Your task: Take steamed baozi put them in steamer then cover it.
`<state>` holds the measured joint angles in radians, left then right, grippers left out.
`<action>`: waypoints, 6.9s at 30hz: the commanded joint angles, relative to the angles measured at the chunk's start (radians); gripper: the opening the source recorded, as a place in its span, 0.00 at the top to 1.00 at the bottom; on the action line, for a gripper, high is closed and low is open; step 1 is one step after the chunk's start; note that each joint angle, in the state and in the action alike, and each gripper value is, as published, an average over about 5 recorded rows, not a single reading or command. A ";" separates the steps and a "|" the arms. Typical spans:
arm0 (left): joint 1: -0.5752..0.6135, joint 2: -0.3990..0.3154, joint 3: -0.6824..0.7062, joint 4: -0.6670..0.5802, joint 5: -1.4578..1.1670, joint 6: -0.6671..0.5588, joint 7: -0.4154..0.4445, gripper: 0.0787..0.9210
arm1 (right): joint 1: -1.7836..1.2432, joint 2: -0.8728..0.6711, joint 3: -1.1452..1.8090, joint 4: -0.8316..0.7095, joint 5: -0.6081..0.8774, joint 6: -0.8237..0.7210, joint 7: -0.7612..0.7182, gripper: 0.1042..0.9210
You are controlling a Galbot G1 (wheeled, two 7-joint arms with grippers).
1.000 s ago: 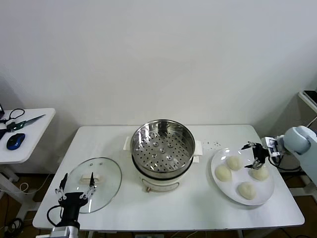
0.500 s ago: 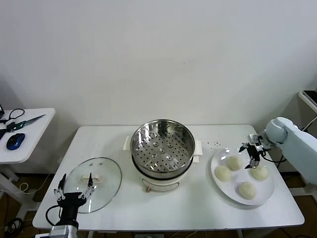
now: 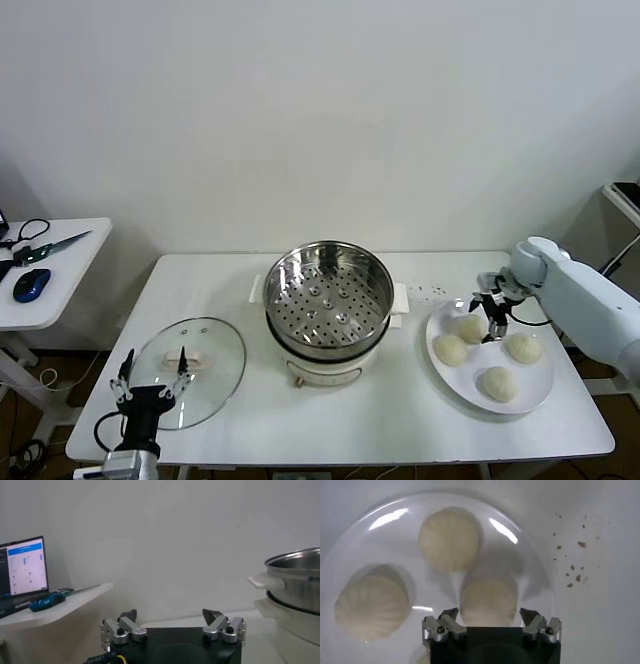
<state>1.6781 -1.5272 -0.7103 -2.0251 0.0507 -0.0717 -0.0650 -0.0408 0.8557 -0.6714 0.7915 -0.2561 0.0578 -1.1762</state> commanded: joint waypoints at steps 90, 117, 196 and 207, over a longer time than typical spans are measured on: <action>0.052 0.024 0.011 -0.029 0.016 0.018 0.013 0.12 | 0.322 0.579 -0.348 0.167 -0.438 0.611 0.016 0.16; 0.059 0.035 0.030 -0.070 0.035 0.035 0.010 0.12 | 0.753 -0.008 -0.613 0.393 0.578 -0.030 0.069 0.12; 0.136 0.025 0.041 -0.076 0.056 0.006 0.007 0.12 | 0.652 -0.163 -0.646 0.383 0.715 -0.283 0.083 0.30; 0.144 0.032 0.066 -0.077 0.057 0.003 0.007 0.12 | 0.985 0.065 -0.855 0.427 1.022 -0.339 0.096 0.30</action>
<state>1.8212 -1.4965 -0.6492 -2.1011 0.1078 -0.0685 -0.0586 0.7019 0.8152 -1.3815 1.2012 0.5789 -0.2635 -1.0822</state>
